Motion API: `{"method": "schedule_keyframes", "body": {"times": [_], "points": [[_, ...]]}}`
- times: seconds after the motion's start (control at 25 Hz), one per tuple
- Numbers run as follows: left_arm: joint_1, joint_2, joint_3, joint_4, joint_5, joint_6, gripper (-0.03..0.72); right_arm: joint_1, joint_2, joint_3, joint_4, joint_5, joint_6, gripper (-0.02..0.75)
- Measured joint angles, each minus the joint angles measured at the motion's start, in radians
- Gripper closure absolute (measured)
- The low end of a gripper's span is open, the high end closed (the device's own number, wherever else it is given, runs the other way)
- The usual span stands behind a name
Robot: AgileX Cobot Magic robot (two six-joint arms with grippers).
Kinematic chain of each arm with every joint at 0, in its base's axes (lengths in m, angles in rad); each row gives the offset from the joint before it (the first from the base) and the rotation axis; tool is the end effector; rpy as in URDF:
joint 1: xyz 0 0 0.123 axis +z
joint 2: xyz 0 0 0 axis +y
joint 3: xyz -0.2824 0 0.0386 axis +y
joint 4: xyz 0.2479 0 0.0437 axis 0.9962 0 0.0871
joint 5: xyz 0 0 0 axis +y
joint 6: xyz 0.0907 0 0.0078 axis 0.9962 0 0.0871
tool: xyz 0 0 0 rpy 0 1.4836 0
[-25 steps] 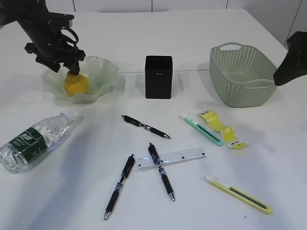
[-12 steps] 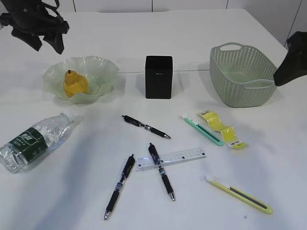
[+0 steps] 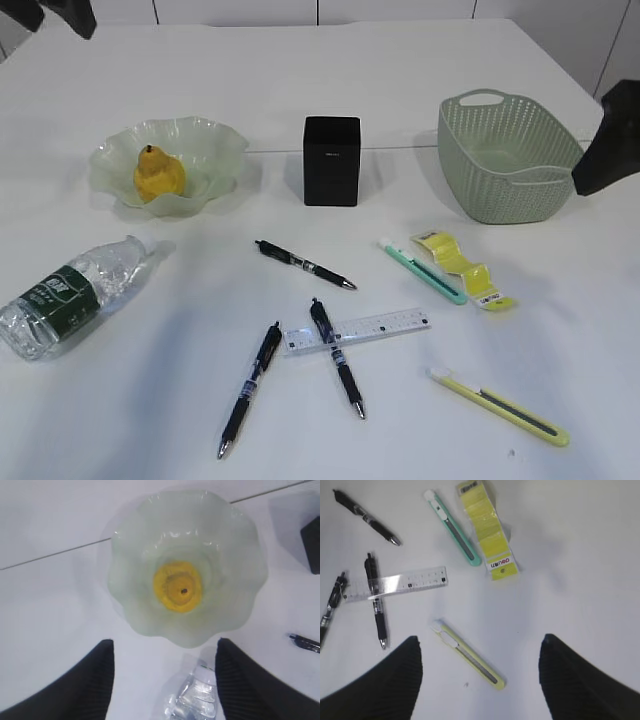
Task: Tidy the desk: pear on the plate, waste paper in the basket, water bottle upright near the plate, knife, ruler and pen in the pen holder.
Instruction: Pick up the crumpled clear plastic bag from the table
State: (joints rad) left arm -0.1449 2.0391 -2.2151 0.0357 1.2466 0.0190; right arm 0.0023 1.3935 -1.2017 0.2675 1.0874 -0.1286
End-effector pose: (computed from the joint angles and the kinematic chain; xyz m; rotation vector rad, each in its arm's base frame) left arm 0.4444 -0.0617 0.3682 0.2104 2.5445 -0.0011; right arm 0.2737 0.0220 0.3216 -0.0704 2.7305 0.3241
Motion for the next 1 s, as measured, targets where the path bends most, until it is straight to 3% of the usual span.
{"method": "schedule_keyframes", "body": {"times": [0.52,1.0], "points": [[0.000,-0.298,0.043,0.036,0.013,0.004,0.283,0.000,0.069,-0.004,0.084,0.008,-0.059,0.172],[0.000,-0.845,0.610,0.094,-0.007,0.005,0.307,0.000,0.089,-0.005,0.085,-0.009,-0.091,0.172]]}}
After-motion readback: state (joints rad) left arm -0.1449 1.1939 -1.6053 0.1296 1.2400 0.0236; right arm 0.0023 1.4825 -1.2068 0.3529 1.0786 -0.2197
